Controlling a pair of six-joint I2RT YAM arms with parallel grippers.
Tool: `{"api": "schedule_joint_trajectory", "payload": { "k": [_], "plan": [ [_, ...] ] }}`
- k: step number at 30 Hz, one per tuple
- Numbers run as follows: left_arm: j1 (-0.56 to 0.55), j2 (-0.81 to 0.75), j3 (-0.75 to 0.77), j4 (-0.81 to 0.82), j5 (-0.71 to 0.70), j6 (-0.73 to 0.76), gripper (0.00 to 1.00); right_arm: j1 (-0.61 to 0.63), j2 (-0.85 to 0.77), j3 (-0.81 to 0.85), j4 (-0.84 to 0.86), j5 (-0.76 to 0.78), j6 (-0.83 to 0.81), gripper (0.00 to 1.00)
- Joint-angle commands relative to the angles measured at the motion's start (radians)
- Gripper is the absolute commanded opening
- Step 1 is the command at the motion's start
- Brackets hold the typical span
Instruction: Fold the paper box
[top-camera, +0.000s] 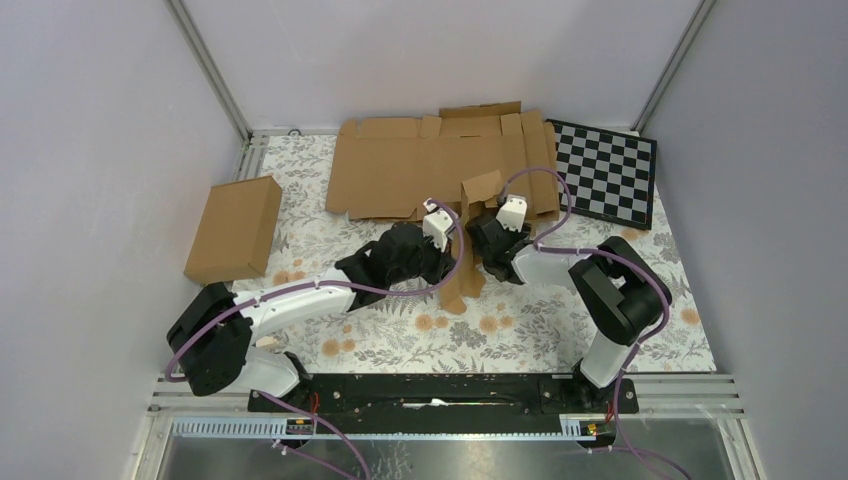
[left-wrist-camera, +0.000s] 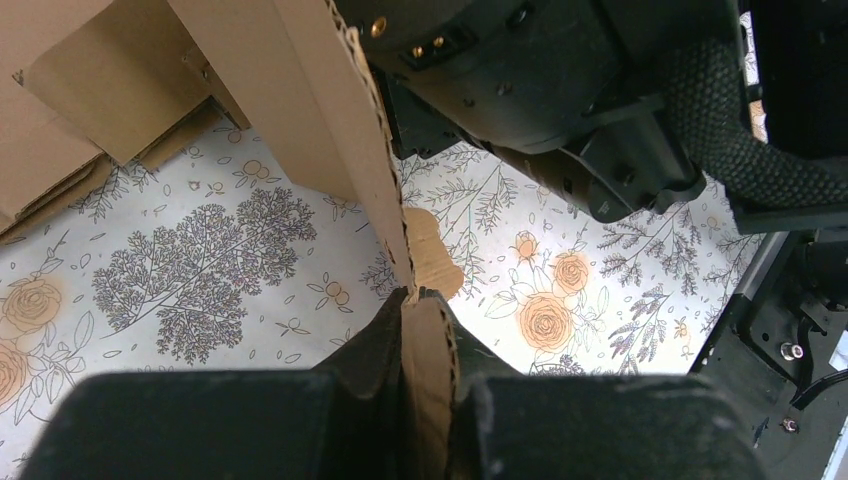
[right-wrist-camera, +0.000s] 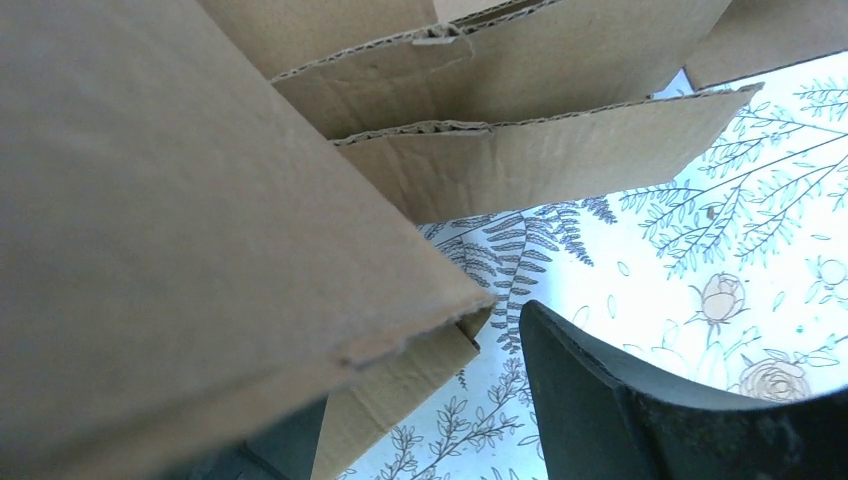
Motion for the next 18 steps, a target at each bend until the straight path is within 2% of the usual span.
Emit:
{"api": "schedule_joint_trajectory", "payload": {
  "k": [1, 7, 16, 18],
  "plan": [
    [0.002, -0.028, -0.008, 0.004, -0.012, -0.015, 0.06, 0.024, 0.09, -0.073, -0.212, -0.139, 0.067, 0.73],
    [0.002, -0.04, -0.028, 0.007, -0.016, -0.024, 0.07, 0.025, 0.02, -0.111, -0.193, -0.16, 0.101, 0.65],
    [0.001, -0.065, -0.022, -0.006, -0.041, -0.029, 0.07, 0.022, -0.362, -0.28, 0.021, -0.242, 0.085, 0.58],
    [0.001, -0.069, -0.025, -0.005, -0.04, -0.029, 0.07, 0.017, -0.434, -0.338, 0.097, -0.242, 0.091, 0.53]
  ]
}}
